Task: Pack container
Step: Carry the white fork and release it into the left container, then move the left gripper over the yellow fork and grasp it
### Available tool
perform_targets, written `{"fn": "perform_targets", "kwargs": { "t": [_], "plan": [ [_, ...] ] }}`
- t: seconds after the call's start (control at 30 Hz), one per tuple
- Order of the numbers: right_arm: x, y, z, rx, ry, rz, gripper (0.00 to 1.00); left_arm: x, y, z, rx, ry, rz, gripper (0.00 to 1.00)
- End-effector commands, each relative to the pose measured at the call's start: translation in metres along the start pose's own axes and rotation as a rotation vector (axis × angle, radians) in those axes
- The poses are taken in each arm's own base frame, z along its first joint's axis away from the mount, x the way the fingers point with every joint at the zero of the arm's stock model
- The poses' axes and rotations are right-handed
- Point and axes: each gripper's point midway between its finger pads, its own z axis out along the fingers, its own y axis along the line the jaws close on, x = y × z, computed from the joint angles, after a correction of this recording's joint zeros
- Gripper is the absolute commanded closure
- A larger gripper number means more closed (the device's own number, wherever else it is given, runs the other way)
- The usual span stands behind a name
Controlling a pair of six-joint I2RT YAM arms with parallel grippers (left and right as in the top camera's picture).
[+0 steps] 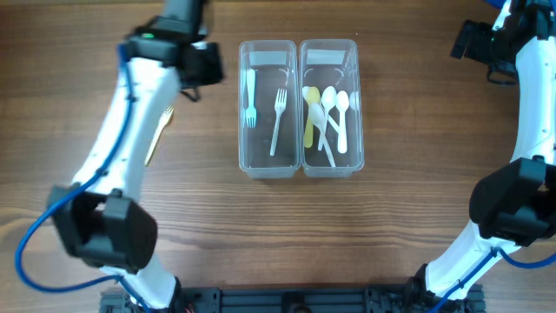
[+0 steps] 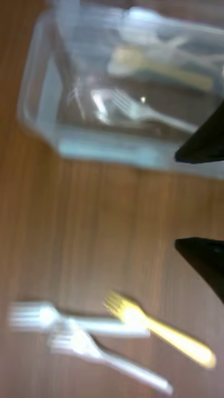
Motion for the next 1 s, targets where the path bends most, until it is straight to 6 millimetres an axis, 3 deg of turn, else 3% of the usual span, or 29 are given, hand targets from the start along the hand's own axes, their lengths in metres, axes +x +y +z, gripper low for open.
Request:
{"fn": "perform_targets", "kwargs": {
  "t": [0.0, 0.17, 0.4, 0.73, 0.97],
  "plan": [
    [-0.006, 0.000, -0.007, 0.008, -0.025, -0.008, 0.00, 0.003, 0.046, -0.007, -0.080, 0.040, -0.038, 0.58],
    [-0.006, 0.000, -0.007, 0.008, -0.025, -0.008, 0.00, 0.015, 0.076, -0.009, -0.120, 0.116, 0.008, 0.59],
    [-0.006, 0.000, -0.007, 0.008, -0.025, -0.008, 0.00, 0.022, 0.086, -0.003, -0.128, 0.146, 0.061, 0.59],
    [-0.006, 0.000, -0.007, 0.008, -0.025, -0.008, 0.00, 0.051, 0.105, 0.055, -0.184, 0.165, 0.117, 0.59],
    [-0.006, 0.000, -0.007, 0.008, -0.025, -0.008, 0.00, 0.065, 0.126, 0.082, -0.210, 0.155, 0.132, 0.58]
  ]
}}
